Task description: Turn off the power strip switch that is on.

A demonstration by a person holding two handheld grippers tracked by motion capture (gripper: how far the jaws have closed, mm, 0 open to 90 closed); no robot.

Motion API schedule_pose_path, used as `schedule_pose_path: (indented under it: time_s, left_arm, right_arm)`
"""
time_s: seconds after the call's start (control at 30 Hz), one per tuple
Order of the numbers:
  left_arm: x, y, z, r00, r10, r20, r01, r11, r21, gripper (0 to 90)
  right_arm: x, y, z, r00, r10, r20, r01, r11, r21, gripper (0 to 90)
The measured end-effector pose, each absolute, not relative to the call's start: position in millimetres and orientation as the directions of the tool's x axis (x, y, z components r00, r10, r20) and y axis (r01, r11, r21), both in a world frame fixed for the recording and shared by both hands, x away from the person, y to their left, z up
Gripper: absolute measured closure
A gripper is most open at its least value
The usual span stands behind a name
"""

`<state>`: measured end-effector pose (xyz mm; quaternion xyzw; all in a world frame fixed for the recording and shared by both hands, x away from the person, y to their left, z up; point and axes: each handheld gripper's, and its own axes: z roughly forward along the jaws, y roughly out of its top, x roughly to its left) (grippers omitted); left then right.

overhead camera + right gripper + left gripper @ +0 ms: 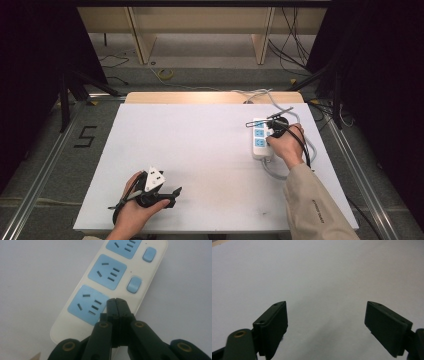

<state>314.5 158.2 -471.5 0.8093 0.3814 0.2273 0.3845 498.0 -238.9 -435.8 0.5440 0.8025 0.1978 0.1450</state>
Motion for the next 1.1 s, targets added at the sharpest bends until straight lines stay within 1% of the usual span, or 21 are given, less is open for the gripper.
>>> schedule_pose_path:
  time_s: [0.23,1.1]
  left_arm:
    - [314.3,158.2,-471.2,0.606,0.792,0.075,0.442,-0.413,0.796,18.5]
    - [314.3,159.4,-471.1,0.603,0.794,0.077,0.443,-0.413,0.795,18.4]
  right_arm:
    - [498.7,-239.0,-435.8,-0.358,0.934,-0.013,0.821,0.322,0.472,90.0]
    - [500.3,-233.1,-434.7,-0.36,0.931,-0.059,0.825,0.347,0.446,90.0]
